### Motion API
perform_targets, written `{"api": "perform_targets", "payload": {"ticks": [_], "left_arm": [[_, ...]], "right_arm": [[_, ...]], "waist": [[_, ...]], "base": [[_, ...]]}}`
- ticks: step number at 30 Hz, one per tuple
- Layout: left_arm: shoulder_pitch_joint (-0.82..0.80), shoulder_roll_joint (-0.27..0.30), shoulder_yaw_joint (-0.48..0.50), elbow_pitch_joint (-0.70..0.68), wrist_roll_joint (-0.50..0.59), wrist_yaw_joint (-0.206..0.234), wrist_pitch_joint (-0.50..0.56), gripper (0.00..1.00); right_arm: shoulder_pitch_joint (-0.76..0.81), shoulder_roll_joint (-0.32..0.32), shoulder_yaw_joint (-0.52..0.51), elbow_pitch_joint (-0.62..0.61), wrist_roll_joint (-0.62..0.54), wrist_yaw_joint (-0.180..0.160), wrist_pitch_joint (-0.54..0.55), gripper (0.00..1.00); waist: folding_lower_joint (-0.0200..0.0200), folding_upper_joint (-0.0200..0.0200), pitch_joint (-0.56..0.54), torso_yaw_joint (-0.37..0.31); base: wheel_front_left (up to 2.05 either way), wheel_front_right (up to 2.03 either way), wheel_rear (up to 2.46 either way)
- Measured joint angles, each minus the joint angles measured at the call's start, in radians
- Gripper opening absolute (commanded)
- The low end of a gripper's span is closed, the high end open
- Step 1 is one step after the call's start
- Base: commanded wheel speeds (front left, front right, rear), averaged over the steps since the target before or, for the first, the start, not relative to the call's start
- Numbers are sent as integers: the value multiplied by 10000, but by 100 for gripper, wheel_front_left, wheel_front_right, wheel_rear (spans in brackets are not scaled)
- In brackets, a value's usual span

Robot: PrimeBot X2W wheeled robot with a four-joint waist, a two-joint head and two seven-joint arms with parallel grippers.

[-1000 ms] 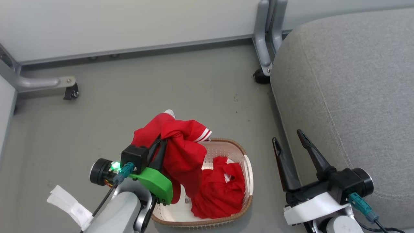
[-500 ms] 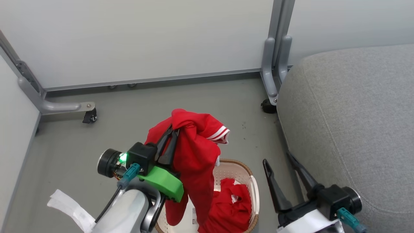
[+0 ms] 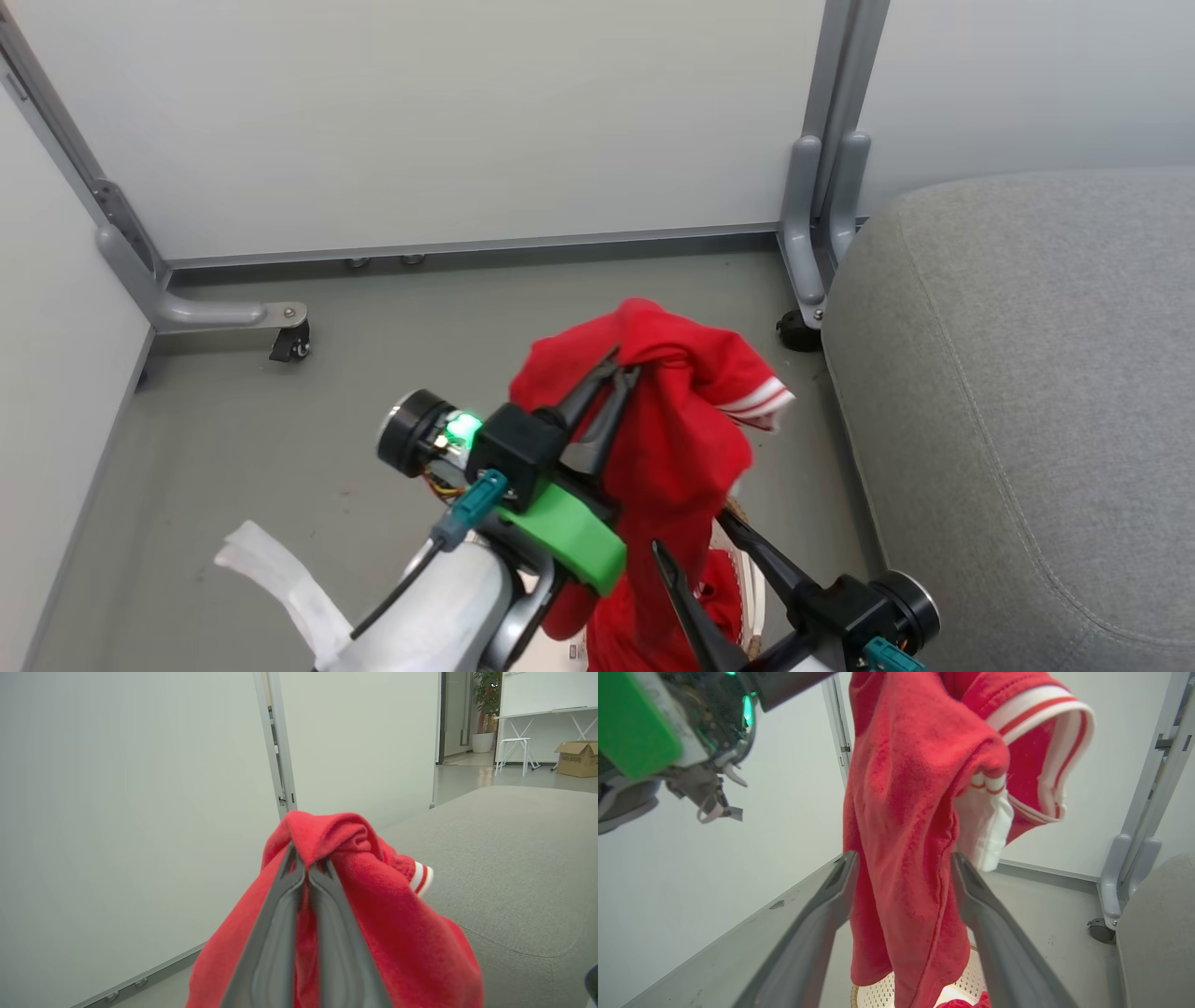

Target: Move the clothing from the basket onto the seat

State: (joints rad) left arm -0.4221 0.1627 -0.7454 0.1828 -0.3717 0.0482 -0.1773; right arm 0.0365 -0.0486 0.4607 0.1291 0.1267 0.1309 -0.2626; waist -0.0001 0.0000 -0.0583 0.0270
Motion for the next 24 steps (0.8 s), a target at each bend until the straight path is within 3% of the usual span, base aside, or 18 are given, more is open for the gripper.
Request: {"api": "perform_targets", "payload": {"ticks": [9, 10, 11, 12, 24], "left_arm": [[-3, -198, -380, -840, 33, 0, 389, 0], [-3, -190, -401, -886, 29, -2, 441, 0], [-2, -180, -424, -932, 17, -6, 472, 0], [-1, -173, -433, -974, 15, -8, 518, 0], [8, 54, -382, -915, -94, 36, 566, 0]], "right_arm": [[-14, 2, -222, 336, -86, 0, -2, 100], [-14, 2, -232, 401, -77, 0, 0, 90], [-13, 2, -238, 456, -52, 0, 0, 34], [-13, 2, -234, 481, -29, 0, 0, 0], [-81, 2, -109, 627, 102, 0, 0, 0]], "waist": [[0, 0, 0, 190], [0, 0, 11, 199], [0, 0, 21, 204], [0, 0, 29, 205], [0, 0, 139, 79]], "base": [[0, 0, 0], [0, 0, 0], [0, 0, 0], [0, 0, 0], [0, 0, 0]]}}
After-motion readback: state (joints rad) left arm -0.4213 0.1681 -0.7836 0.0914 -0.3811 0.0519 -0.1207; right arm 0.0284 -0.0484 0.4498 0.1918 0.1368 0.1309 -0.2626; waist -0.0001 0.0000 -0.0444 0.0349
